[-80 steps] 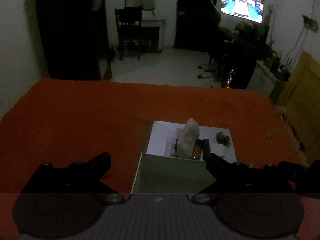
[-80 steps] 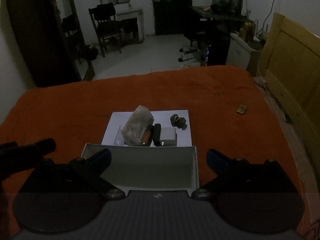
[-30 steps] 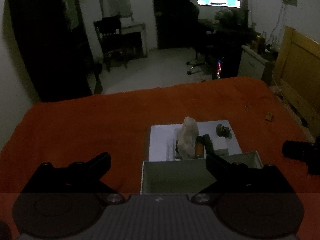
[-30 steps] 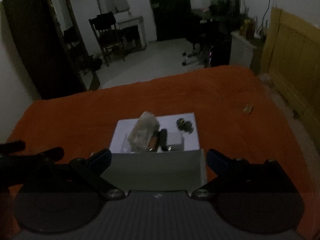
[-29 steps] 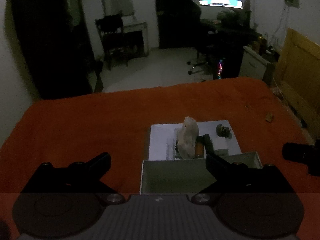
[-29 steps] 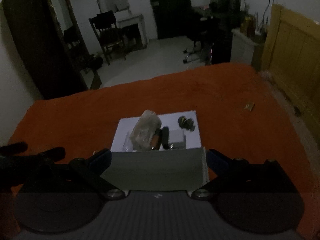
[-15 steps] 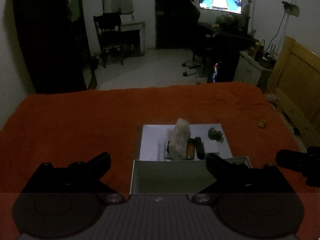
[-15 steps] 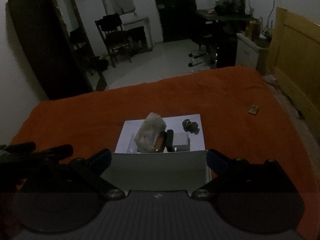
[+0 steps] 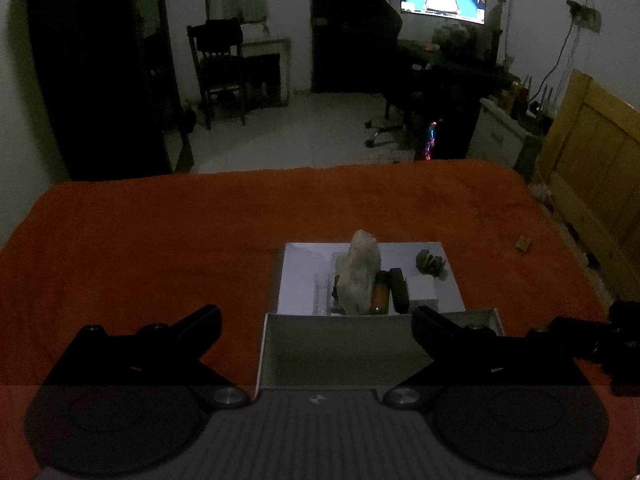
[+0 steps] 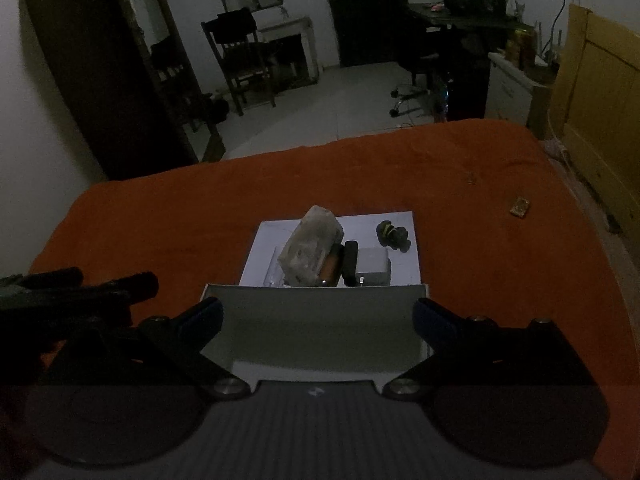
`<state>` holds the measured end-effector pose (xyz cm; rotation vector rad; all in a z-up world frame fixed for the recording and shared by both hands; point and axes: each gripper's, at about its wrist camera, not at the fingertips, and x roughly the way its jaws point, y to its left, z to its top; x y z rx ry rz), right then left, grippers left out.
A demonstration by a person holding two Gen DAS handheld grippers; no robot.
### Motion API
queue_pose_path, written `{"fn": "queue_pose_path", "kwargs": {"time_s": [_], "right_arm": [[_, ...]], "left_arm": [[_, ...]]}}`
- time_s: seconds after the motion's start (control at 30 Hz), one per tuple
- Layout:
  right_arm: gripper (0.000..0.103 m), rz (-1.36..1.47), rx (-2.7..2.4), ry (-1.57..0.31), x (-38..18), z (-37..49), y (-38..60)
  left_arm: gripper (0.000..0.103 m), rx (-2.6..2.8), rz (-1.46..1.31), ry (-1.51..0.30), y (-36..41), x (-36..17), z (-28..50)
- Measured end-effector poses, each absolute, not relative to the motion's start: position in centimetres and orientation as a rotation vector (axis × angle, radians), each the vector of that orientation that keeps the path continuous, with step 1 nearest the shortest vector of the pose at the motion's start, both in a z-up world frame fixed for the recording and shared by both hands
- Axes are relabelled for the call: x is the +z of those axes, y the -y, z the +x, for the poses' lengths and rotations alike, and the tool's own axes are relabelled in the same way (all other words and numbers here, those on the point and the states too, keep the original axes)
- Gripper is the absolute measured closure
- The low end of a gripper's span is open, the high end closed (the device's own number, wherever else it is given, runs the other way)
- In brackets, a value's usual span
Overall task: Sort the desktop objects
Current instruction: 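Move both tools toward the white paper sheet of objects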
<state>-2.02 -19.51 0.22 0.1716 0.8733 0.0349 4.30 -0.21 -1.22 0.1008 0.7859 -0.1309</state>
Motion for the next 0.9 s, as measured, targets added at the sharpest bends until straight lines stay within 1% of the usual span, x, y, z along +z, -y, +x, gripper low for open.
{"fn": "queue_pose_path", "kwargs": {"time_s": [0.3,0.5,0.9], "right_arm": [[0.000,0.197,0.053,-0.865,-0.4,-1.7,19.9],[0.000,0.212,0.094,-0.863,-0.5,-1.4,20.3],[0.000,0.114,0.117,-0.937,-5.6,-0.2,19.1]], "left_arm": [[0.001,-0.121,0.164,-0.757,1.0,-1.6,4.1],[0.000,-0.110,0.129,-0.754,0.2,-1.2,4.3],[0.000,-0.106,0.157,-0.810,-0.1,-3.3,5.2]]}}
